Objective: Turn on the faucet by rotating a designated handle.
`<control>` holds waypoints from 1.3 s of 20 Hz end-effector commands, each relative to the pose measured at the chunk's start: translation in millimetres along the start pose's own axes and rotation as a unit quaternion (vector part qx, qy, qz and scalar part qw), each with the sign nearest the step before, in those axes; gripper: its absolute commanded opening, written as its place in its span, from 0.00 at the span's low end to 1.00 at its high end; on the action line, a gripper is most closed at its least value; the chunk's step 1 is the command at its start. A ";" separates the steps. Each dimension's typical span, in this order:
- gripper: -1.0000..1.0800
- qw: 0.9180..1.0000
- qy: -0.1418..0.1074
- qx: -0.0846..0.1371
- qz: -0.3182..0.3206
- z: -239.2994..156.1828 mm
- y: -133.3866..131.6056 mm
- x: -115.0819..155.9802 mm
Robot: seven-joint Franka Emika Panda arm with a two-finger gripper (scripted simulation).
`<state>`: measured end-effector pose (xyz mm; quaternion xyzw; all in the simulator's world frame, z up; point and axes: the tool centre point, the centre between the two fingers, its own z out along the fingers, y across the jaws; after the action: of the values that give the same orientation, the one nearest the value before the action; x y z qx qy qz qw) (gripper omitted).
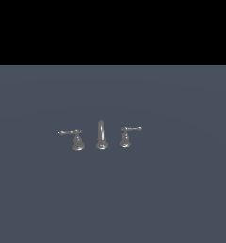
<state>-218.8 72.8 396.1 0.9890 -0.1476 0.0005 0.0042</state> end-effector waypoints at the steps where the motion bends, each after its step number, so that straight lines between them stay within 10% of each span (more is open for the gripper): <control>1: 0.00 1.000 0.000 0.000 0.027 14.5 -10.8 2.4; 26: 0.00 0.963 -0.004 0.006 0.269 148.4 -103.4 55.2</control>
<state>-141.0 151.1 254.3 0.9182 -0.3961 -0.0015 -0.0014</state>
